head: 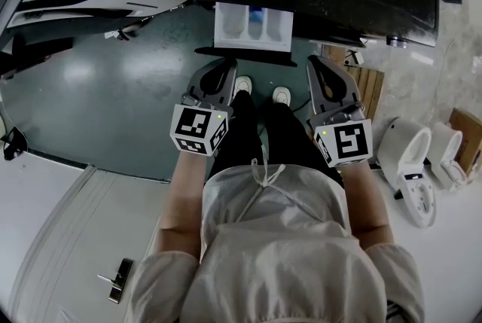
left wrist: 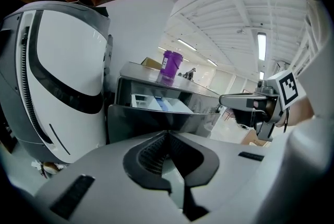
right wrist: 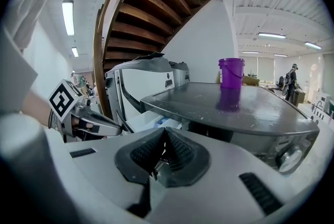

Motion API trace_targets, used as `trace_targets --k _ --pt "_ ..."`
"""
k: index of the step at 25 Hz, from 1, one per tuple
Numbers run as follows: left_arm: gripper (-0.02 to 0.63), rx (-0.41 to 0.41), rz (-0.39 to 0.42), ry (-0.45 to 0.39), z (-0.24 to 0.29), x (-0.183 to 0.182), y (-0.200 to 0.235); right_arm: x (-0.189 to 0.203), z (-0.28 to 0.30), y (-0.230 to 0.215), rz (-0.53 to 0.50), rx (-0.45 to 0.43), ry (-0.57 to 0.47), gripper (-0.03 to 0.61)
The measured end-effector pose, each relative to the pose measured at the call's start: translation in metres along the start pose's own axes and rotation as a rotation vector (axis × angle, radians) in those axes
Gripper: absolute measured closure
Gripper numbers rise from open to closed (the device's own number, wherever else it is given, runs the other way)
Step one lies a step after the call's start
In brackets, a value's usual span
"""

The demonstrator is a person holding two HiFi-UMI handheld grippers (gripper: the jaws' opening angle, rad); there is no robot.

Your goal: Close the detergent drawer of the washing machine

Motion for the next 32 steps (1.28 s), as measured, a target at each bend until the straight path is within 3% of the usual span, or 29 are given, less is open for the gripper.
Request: trace_targets --k 17,32 --pt "0.597 -0.005 0.028 0.01 0.055 -0.028 0.023 -0.009 0.024 -0.025 -0.025 0.023 0.0 0.574" --pt "0.597 -0.031 -0.064 -0.021 0.075 -0.037 0.035 -0.02 0.04 -0.024 0.019 0.052 0.041 0.574"
Point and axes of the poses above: the fingertips, and each gripper's own axes: z forward along the fingers, y to its left, x out of its underside, the point moved 10 cm from there along -z, backward along the fingers, and after that the axes turned 13 degrees about -y, right-handed, at the moved point
